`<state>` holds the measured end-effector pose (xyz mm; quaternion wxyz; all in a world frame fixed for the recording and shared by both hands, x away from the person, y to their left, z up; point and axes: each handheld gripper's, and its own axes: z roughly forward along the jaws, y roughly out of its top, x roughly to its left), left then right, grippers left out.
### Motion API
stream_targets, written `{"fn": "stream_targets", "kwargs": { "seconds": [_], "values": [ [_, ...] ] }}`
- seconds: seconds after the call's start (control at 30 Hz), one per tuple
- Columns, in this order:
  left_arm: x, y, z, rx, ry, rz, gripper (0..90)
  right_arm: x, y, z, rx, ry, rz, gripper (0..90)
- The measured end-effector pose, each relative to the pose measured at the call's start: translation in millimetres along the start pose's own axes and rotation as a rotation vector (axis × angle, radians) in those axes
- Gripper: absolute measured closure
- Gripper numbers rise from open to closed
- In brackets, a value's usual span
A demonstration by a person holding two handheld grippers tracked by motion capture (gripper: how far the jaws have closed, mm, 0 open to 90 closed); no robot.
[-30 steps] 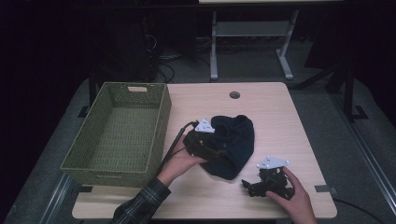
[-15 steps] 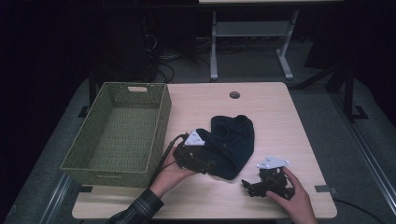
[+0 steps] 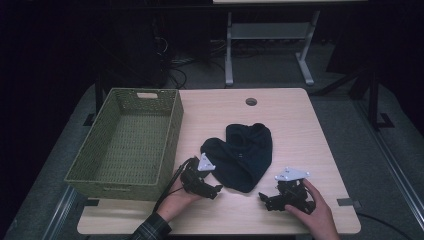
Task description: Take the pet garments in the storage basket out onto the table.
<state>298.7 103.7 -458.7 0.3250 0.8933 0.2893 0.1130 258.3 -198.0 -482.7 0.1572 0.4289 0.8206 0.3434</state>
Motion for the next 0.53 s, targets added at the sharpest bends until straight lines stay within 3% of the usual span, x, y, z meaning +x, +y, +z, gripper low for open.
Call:
{"fn": "stream_targets", "kwargs": {
  "seconds": [0.2,0.33,0.43,0.53],
  "values": [
    [1.9,-9.3,4.1,0.024,0.005,-0.025,13.4,0.0,0.0,0.0,0.0,0.0,0.0,0.0],
    [1.9,-14.9,4.2,-0.023,0.009,-0.024,12.8,0.0,0.0,0.0,0.0,0.0,0.0,0.0],
    [2.3,-22.8,5.6,-0.095,0.008,-0.026,12.7,0.0,0.0,0.0,0.0,0.0,0.0,0.0],
    [1.9,-23.1,5.3,-0.094,0.012,-0.03,12.8,0.0,0.0,-0.1,0.0,0.001,0.0,0.0]
  ]
}}
